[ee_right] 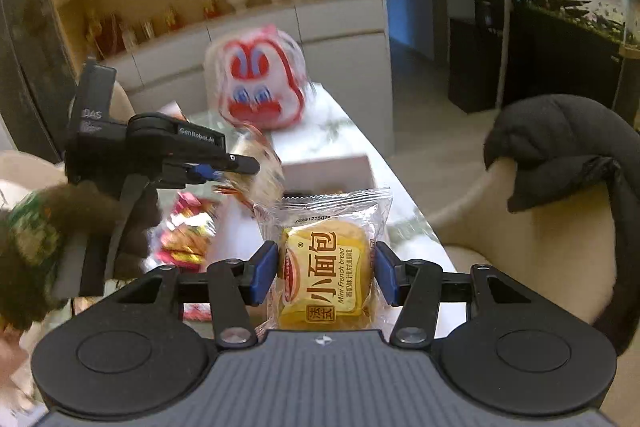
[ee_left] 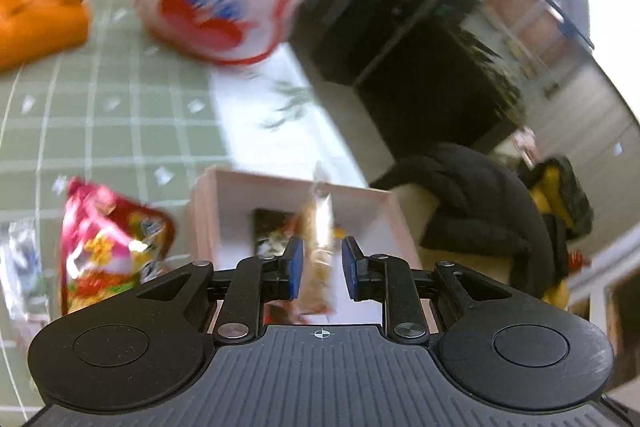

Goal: Organize snacks

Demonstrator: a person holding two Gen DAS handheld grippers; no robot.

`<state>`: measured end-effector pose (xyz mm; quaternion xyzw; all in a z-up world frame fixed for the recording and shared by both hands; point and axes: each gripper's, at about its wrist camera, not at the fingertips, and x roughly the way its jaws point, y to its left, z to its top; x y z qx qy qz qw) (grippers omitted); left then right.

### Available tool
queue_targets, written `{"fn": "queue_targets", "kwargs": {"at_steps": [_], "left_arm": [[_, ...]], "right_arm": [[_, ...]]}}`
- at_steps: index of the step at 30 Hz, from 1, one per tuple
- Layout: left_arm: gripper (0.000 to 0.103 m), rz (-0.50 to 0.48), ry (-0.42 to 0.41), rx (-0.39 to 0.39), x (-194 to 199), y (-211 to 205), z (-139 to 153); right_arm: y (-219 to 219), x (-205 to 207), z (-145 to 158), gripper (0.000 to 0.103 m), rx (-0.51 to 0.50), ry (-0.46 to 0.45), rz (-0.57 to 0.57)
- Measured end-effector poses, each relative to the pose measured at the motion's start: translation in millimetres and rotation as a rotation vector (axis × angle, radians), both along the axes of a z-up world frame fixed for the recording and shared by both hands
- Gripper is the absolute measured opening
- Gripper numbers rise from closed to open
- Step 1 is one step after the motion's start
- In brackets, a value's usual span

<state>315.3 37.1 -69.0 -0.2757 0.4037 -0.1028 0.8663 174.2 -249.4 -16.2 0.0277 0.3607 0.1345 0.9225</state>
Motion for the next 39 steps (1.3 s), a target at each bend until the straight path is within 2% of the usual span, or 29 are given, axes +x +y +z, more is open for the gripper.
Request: {"fn": "queue_targets", "kwargs": {"at_steps": [3, 6, 9, 11, 12, 14, 17, 23, 26, 32, 36, 39], "left_arm": [[0.025, 0.062, -0.009, -0.083, -27, 21, -9], [0.025, 0.089, -0.038, -0.088, -66, 37, -6], [0.025, 0.083, -0.045, -0.055, -96, 45, -2], [0.025, 0.059, -0.042, -0.016, -107, 49, 1], [0.025, 0.057, -0.042, 0.015, -113, 50, 2], [0.025, 0.070, -0.034, 0.090, -126, 55, 0], [0.025, 0.108, 0.005, 0.135, -146, 68, -9], [0.025, 0.194, 0.097, 0.127, -175, 88, -31], [0.025, 0.206, 0.132, 0.112, -184, 90, -37], [0.025, 0.174, 0.149, 0.078, -192, 88, -39], [0.025, 0.156, 0.163, 0.078, -206, 91, -40], [0.024, 0.056, 0.158, -0.004, -218, 88, -44]], "right_arm": [[-1, 7, -9, 0.052, -0.047, 0.017, -0.009], [-1, 23, -22, 0.052, -0.040, 0.067, -0.036], [6, 48, -25, 0.052, 0.003, 0.077, -0.043], [16, 73, -21, 0.052, 0.033, 0.026, -0.036], [21, 83, -20, 0.054, 0.037, -0.011, -0.034], [33, 106, -22, 0.065, -0.032, -0.043, -0.062], [40, 115, -29, 0.066, -0.023, -0.007, -0.037], [62, 99, -56, 0.066, 0.004, 0.080, 0.059], [88, 93, -57, 0.066, 0.026, 0.102, 0.133], [164, 93, -49, 0.067, 0.002, 0.072, 0.291], [214, 127, -61, 0.070, -0.038, 0.104, 0.310], [249, 165, -77, 0.070, -0.063, 0.149, 0.302]]}}
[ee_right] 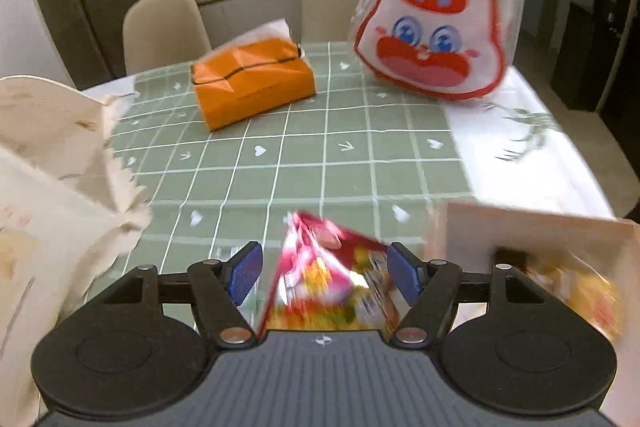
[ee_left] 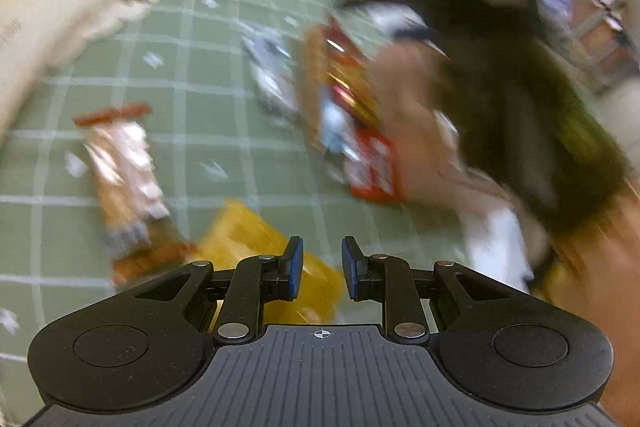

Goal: Organize snacks

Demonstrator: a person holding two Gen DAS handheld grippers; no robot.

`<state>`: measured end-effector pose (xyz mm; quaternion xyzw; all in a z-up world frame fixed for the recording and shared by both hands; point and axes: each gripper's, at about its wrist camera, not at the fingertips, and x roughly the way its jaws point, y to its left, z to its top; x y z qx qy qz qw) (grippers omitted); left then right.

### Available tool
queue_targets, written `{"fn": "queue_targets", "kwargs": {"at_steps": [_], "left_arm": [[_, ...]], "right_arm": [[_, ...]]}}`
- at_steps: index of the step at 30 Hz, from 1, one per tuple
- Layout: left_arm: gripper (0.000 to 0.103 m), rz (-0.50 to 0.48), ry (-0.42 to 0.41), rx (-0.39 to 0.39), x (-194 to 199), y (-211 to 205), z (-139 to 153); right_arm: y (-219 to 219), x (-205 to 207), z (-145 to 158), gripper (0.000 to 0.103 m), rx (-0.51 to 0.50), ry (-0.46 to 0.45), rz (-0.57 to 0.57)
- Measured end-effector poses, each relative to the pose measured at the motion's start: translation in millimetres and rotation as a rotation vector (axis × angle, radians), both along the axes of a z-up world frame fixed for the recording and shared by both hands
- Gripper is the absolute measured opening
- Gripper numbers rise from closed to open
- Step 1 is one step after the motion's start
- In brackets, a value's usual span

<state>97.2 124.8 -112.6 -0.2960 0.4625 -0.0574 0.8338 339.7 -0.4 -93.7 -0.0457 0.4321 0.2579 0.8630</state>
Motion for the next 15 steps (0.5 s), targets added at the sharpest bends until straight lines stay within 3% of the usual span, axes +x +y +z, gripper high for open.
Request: {"fn": "queue_targets", "kwargs": {"at_steps": [3, 6, 8, 11, 15], "left_arm": [[0.024, -0.110, -0.003, -0.078, -8, -11, -4], [0.024, -0.174, 0.016, -0.060, -11, -18, -10], [0.023, -0.141, 0.039, -0.030, -12, -12, -16], [0.020, -0.083, 0.047, -0.059, -12, 4, -20], [0.019, -0.014, 0.047, -0.039, -11, 20, -18]], "right_arm": [[24, 30, -21, 0.069, -0.058, 0.024, -0.012], [43, 41, -41, 0.060, -0.159, 0.022, -0.004], [43, 33, -42, 0.053, -0.145, 0.059, 0.005], [39, 8, -35, 0.053, -0.106, 0.098, 0.053], [23, -35, -31, 0.053, -0.058, 0.140, 0.077]]}}
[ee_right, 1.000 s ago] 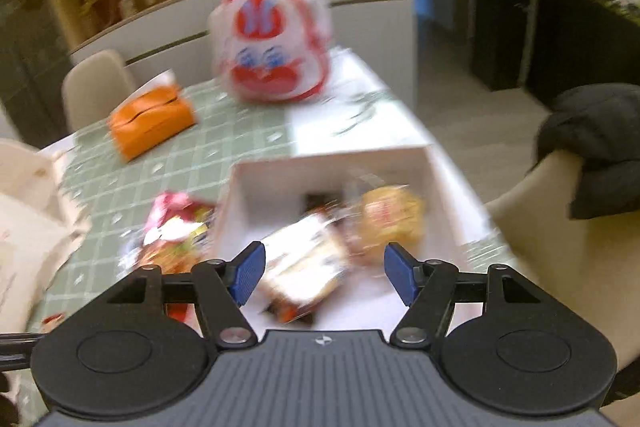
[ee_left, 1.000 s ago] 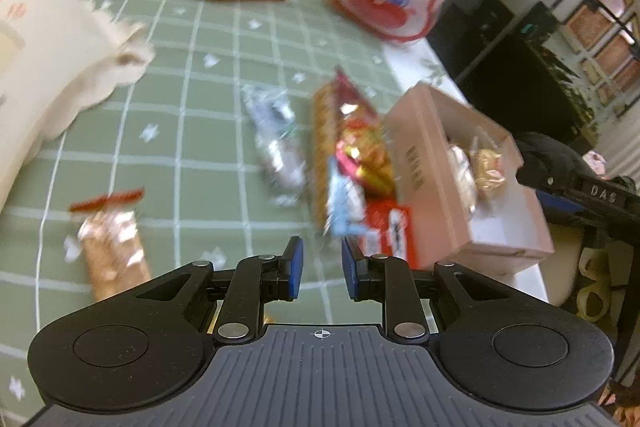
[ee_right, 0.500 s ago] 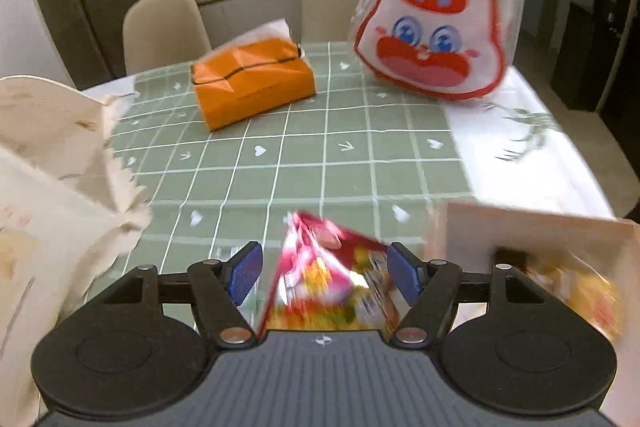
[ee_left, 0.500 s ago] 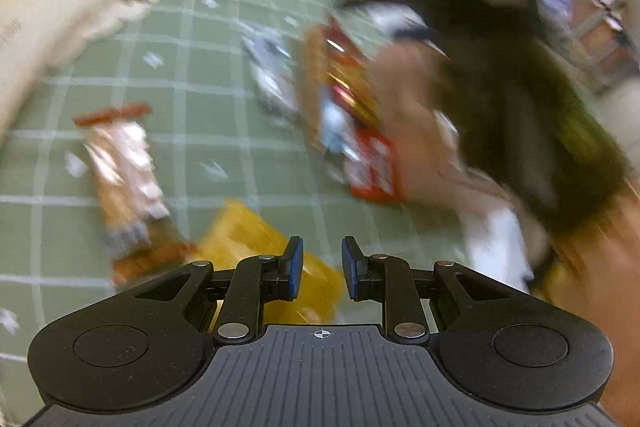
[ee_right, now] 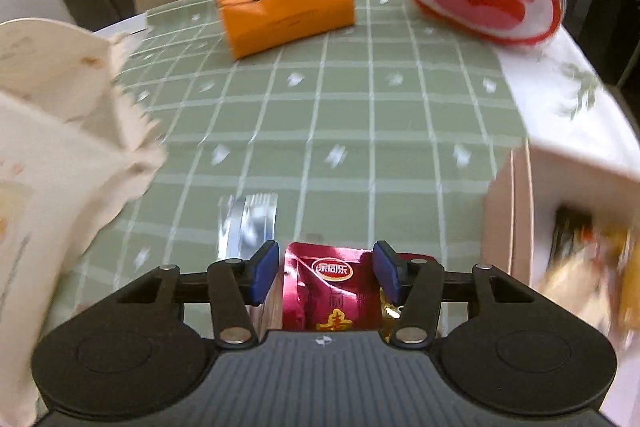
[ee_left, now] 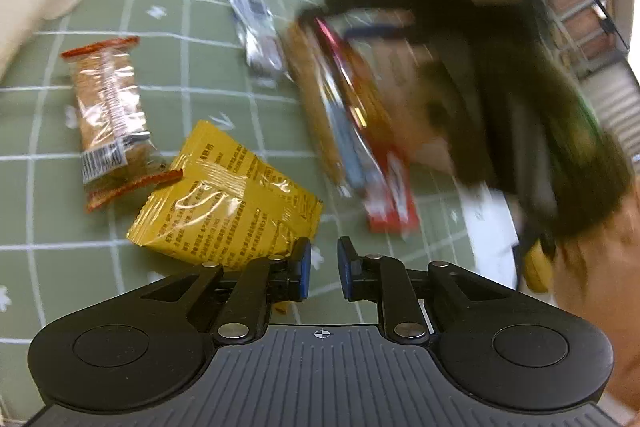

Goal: Organize snacks

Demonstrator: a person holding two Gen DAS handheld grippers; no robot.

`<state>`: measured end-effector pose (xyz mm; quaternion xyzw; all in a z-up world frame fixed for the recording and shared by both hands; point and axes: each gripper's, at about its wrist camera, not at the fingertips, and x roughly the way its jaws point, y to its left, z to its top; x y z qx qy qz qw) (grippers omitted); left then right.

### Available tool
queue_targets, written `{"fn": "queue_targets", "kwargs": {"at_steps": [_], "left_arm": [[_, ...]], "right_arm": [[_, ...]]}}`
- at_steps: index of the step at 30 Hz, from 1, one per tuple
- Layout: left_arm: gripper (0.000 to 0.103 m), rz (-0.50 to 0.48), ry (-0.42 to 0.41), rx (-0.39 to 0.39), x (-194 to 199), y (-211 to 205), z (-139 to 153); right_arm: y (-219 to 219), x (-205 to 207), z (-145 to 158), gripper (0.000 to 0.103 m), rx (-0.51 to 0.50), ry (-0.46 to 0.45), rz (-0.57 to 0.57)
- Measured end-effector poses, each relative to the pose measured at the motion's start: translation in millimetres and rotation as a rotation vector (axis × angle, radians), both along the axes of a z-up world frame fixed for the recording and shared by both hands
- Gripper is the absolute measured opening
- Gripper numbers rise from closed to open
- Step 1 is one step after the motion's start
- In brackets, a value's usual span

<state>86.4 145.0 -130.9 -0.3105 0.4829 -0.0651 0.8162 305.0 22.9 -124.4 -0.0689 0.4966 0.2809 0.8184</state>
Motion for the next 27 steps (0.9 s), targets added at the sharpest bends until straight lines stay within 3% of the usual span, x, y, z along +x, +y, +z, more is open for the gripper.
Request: {"fn": "queue_targets", "kwargs": {"at_steps": [6, 9, 11, 14, 18, 22, 25, 27], "left_arm": [[0.019, 0.157, 0.006, 0.011, -1, 20, 6], [0.019, 0.183, 0.013, 0.015, 1, 24, 9], [0.019, 0.182, 0.008, 0.029, 4, 23, 12], [0.019, 0.180, -0.010, 0.023, 9, 23, 21], [0.020, 0.178, -0.063, 0.042, 22, 29, 33], [0.020, 0.202, -0.102, 0.107, 46, 40, 49], [0.020, 0.259, -0.090, 0.179, 69, 53, 48], [0.020, 0.301, -0.047, 0.209, 86, 64, 37]], "right_arm": [[-31, -56, 0, 0.053, 0.091, 0.089, 0.020], [-54, -72, 4, 0.053, 0.207, 0.185, 0.062], [-72, -83, 16, 0.054, 0.249, 0.147, 0.077], [-96, -96, 36, 0.068, 0.188, 0.020, 0.083], [-117, -86, 30, 0.068, 0.080, 0.022, 0.074], [-125, -66, 16, 0.067, 0.082, 0.043, 0.010], [-121, -57, 7, 0.067, 0.076, 0.015, -0.071], [-116, -62, 3, 0.067, 0.059, -0.016, -0.064]]}}
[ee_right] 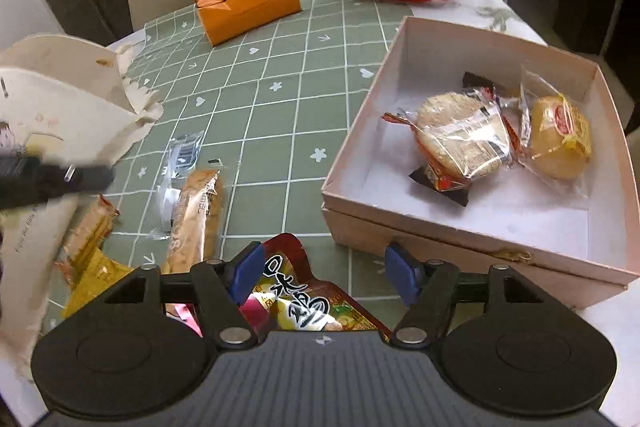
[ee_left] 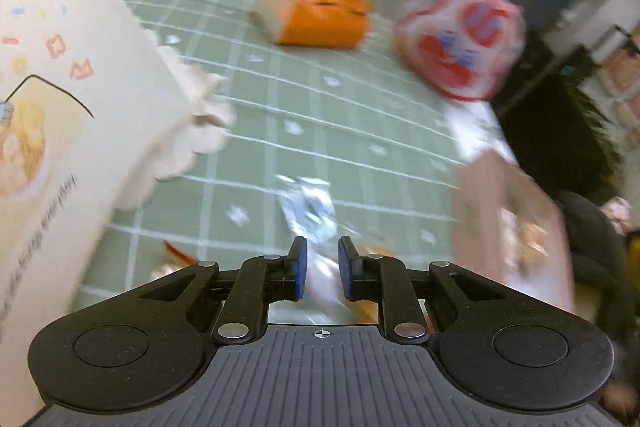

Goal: Organize snacks

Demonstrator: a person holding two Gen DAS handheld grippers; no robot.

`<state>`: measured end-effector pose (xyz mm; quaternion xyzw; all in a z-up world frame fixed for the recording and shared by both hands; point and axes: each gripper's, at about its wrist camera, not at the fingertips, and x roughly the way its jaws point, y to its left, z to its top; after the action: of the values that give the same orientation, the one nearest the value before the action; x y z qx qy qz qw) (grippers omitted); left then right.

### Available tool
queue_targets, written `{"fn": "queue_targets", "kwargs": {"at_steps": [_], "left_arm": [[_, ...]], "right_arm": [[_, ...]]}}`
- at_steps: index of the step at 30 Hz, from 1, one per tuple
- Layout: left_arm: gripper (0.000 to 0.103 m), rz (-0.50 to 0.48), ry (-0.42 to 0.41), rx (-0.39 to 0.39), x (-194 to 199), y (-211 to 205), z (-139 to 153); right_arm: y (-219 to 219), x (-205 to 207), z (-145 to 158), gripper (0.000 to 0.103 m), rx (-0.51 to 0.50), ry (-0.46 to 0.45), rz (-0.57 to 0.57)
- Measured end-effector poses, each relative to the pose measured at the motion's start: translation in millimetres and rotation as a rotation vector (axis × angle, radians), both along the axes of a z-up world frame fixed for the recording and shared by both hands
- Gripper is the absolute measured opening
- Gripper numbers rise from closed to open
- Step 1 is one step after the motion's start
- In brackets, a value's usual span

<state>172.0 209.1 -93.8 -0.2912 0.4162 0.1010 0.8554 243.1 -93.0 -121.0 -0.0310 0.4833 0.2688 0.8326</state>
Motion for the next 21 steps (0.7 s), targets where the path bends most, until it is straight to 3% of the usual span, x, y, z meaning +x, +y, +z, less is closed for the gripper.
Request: {"fn": "queue_targets", "kwargs": {"at_steps": [6, 13, 16, 18, 21], "left_arm": [[0.020, -0.024, 0.046, 0.031, 37, 2, -31], [0.025, -0.211, 0.035, 0.172, 52, -39, -38], [0.025, -0.301, 0.042, 0.177, 46, -55, -37], [0.025, -0.349, 0.049, 0.177, 37, -63, -38], [0.025, -0.380, 0.065, 0.106, 25, -64, -38]], "right_arm": [[-8, -37, -13, 0.068, 0.009, 0.037, 0.061], [-19, -73, -8, 0.062, -0.023, 0.029, 0.108], [-23, -73, 5, 0.065, -0.009, -0.043, 0.106], [-19, -69, 9, 0.075, -0.037, -0.105, 0.137], [-6, -56, 2, 0.078, -0.070, -0.155, 0.228]]}}
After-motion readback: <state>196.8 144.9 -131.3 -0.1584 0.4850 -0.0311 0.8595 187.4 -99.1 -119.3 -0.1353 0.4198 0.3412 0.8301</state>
